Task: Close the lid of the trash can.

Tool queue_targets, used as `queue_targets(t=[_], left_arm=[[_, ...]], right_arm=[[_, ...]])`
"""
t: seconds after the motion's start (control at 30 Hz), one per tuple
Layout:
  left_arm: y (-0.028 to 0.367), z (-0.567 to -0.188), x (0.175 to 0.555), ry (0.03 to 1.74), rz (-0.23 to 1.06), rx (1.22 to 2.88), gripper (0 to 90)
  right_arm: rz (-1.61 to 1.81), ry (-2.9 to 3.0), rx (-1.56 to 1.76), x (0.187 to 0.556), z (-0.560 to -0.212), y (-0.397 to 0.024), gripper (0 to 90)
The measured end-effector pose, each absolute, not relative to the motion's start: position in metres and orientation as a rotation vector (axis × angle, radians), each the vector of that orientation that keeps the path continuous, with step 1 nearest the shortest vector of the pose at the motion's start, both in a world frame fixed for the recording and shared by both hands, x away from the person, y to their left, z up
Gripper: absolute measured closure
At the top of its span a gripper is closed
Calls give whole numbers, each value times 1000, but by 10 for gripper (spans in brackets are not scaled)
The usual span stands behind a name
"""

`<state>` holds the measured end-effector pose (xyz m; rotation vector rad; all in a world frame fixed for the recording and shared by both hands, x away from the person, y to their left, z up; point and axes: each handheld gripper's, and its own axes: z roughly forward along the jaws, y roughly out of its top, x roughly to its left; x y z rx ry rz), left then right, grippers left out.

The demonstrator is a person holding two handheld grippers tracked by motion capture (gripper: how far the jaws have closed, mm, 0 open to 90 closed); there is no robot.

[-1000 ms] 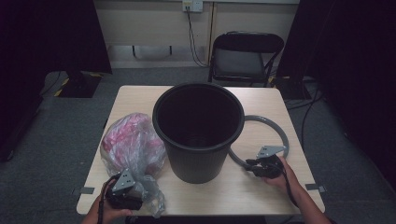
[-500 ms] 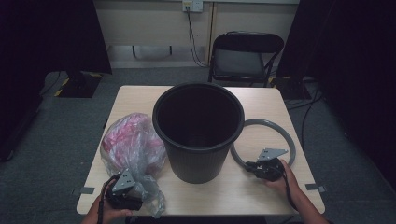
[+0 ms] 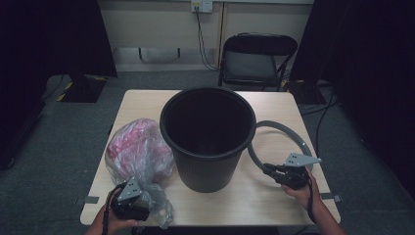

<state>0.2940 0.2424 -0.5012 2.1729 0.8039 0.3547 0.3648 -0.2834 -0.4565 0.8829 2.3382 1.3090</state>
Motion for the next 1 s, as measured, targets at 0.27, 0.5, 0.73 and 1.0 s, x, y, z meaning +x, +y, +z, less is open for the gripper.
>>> queue_targets(t=[0.27,0.5,0.73,1.0], left_arm=[[242,-501,294,804,355,2173,207],[242,-501,294,806,356,2171,207],[242,-501,294,806,356,2172,206],[242,-501,294,805,356,2171,207]], right_arm=[[1341,2264,836,355,-444,-285,793],[1408,2113,744,332,-424,-280,793],[1432,2022,683,316,-409,-269,793],[1463,2028,648,306,-398,-268,793]])
